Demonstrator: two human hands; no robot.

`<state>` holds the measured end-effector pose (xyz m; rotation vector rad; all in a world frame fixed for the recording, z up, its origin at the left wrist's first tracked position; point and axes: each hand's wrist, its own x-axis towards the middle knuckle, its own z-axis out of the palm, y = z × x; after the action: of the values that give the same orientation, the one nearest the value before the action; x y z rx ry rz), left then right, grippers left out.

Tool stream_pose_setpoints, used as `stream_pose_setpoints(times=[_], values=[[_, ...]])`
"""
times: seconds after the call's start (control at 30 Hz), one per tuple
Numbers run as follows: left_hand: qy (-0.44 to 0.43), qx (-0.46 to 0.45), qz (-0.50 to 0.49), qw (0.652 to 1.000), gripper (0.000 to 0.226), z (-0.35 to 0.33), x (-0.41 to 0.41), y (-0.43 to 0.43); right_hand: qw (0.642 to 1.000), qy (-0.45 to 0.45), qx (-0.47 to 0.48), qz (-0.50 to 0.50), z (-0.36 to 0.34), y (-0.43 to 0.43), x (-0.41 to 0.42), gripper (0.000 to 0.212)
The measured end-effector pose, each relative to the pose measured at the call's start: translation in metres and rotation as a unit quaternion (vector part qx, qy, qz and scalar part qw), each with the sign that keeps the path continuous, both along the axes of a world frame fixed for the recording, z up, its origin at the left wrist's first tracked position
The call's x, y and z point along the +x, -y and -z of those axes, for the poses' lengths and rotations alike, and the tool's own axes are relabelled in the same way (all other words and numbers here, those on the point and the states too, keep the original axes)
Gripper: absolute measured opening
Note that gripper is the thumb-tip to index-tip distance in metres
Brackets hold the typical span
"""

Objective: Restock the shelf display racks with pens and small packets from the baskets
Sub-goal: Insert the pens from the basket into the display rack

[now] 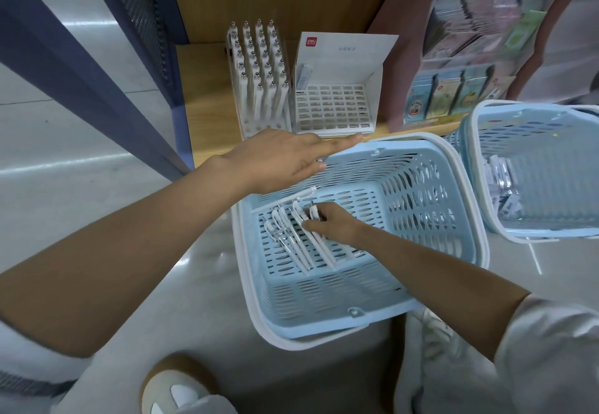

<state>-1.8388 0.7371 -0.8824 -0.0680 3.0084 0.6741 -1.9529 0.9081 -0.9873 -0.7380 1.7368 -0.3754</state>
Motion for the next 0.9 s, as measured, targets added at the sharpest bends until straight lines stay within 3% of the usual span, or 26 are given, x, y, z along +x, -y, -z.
stream_pose_setpoints(times=[0.27,0.4,0.47,0.57,0.7,0.77,0.8,0.9], values=[[0.022,-0.023,-0.011,0.999,0.059,-0.001,0.003,0.006,0.996,0.046,-0.043,-0.062,-0.085,0.001,-0.028,0.024],[0.011,0.066,-0.067,0.995,0.066,-0.005,0.011,0.005,0.993,0.030,-0.103,-0.054,-0.137,0.008,-0.050,0.014],[-0.028,0.128,-0.128,0.983,0.060,-0.016,0.013,-0.004,0.987,0.052,-0.151,0.006,-0.154,0.019,-0.059,0.022],[-0.095,0.258,-0.220,0.936,0.049,-0.034,0.010,-0.020,0.965,0.077,-0.234,0.085,-0.172,0.046,-0.063,0.013],[-0.061,0.566,-0.272,0.776,0.042,-0.058,0.001,-0.033,0.946,0.080,-0.299,0.095,-0.176,0.079,-0.052,0.034],[-0.054,0.623,-0.303,0.719,0.040,-0.062,-0.005,-0.037,0.942,0.091,-0.310,0.092,-0.175,0.087,-0.041,0.035],[-0.058,0.625,-0.321,0.709,0.039,-0.063,-0.007,-0.038,0.940,0.099,-0.314,0.091,-0.175,0.089,-0.036,0.029],[-0.071,0.570,-0.357,0.737,0.035,-0.059,-0.007,-0.036,0.932,0.153,-0.313,0.102,-0.175,0.096,-0.022,0.024]])
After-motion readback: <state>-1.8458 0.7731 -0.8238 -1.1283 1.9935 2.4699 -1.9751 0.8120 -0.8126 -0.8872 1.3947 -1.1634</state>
